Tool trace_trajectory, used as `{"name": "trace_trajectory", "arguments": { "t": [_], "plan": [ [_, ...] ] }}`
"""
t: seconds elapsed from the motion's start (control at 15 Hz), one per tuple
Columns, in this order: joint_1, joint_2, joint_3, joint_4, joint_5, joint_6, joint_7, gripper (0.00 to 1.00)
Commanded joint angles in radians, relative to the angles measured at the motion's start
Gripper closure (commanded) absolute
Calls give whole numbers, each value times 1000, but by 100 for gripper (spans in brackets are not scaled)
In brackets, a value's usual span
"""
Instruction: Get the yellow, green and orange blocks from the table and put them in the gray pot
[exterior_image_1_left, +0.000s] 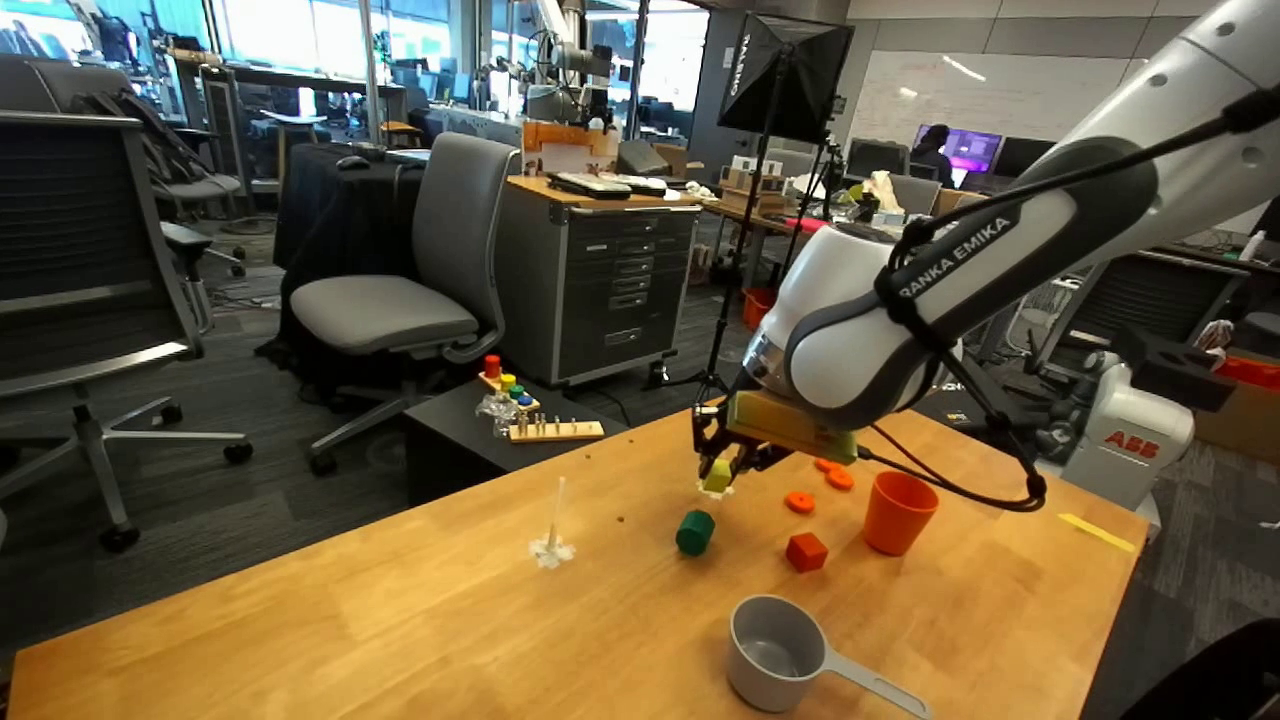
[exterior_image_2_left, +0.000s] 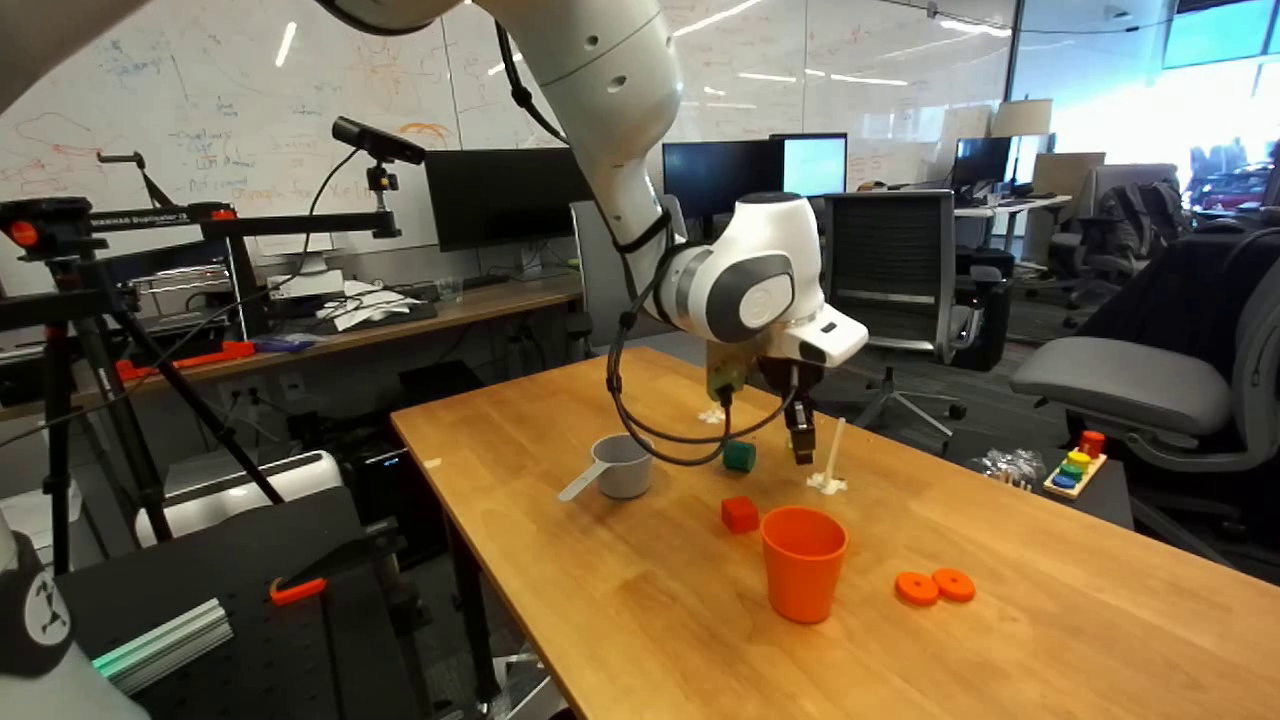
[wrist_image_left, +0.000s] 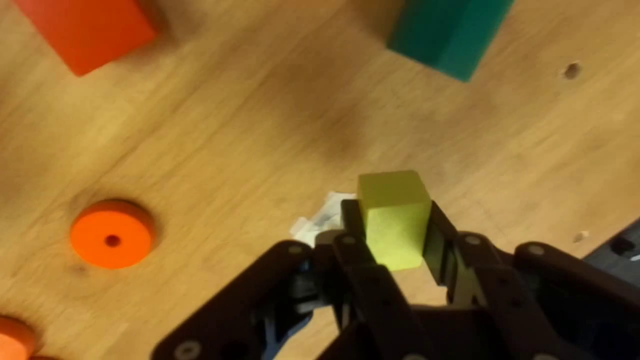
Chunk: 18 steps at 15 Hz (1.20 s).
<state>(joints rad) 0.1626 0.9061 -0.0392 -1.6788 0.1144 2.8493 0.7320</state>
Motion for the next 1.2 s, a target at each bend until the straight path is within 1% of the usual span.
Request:
{"name": "trace_trajectory", "arguments": {
  "t": [0.0, 0.2, 0.33, 0.6, 0.73, 0.93, 1.13],
  "plan": [
    [-2, -132, 85, -81, 59, -16, -84, 92],
    [-9, -196, 149, -106, 103, -49, -119, 91],
    [2, -237, 162, -138, 130, -90, -117, 91],
    [63, -331, 123, -259, 106, -176, -82, 90],
    [82, -375, 122, -332, 98, -195, -81, 91],
    [112, -429, 122, -426, 86, -202, -75, 90],
    [129, -467, 119, -493, 78, -198, -72, 91]
  ]
}}
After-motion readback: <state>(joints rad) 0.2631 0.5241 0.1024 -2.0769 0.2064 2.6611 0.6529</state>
